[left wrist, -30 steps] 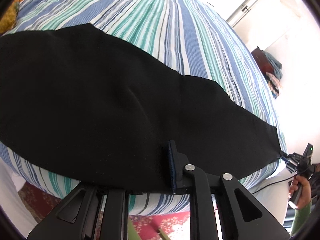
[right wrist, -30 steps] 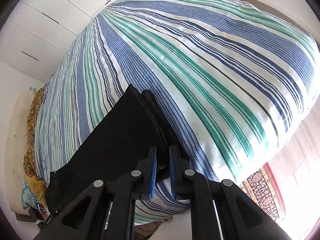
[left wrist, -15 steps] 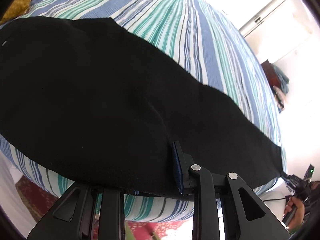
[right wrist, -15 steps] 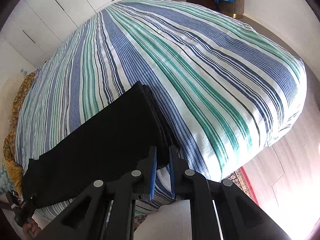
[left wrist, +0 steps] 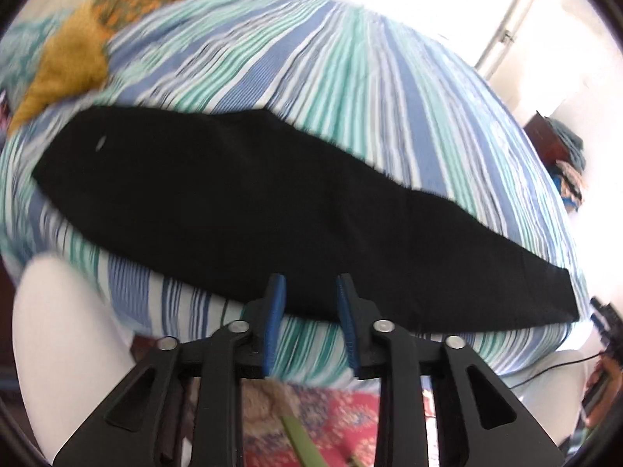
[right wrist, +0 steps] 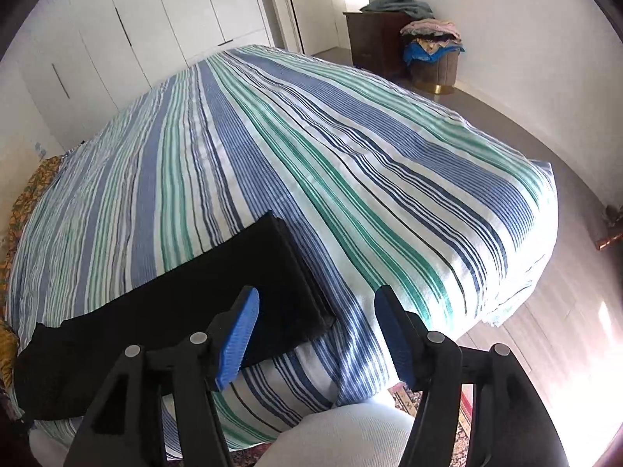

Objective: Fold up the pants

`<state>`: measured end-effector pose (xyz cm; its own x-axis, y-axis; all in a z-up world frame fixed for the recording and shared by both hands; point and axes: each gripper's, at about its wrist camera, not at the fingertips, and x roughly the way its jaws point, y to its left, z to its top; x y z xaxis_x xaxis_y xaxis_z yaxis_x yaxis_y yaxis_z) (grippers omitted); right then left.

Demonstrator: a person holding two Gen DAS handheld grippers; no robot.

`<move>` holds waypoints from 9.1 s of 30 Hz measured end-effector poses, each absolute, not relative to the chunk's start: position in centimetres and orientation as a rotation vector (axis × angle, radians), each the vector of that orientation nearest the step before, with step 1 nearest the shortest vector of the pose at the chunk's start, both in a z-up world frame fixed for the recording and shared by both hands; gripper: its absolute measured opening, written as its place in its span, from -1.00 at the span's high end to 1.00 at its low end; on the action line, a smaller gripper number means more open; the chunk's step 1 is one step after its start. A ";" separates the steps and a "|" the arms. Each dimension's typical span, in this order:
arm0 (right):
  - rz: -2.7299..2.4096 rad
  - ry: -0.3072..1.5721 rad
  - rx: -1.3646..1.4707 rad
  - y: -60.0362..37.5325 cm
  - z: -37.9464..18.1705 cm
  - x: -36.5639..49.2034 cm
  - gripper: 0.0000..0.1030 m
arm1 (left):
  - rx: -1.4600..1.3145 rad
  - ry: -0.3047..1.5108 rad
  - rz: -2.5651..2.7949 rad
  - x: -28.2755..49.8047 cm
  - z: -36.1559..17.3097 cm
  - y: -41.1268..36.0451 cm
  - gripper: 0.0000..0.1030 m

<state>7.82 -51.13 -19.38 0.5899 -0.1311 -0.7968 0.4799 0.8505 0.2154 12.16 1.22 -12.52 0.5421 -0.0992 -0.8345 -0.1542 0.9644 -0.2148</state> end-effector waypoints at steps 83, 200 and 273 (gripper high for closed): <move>0.135 1.165 0.424 -41.1 -26.4 18.1 -0.43 | -0.097 1.010 -0.002 16.3 -17.8 -1.8 -0.48; 0.488 0.753 0.392 -24.4 -19.6 12.6 -0.94 | -0.175 1.037 -0.026 15.2 -19.2 3.0 0.87; 0.389 0.867 -0.070 -18.4 -25.3 13.4 -0.99 | -0.275 1.026 0.019 14.9 -17.3 6.8 -0.30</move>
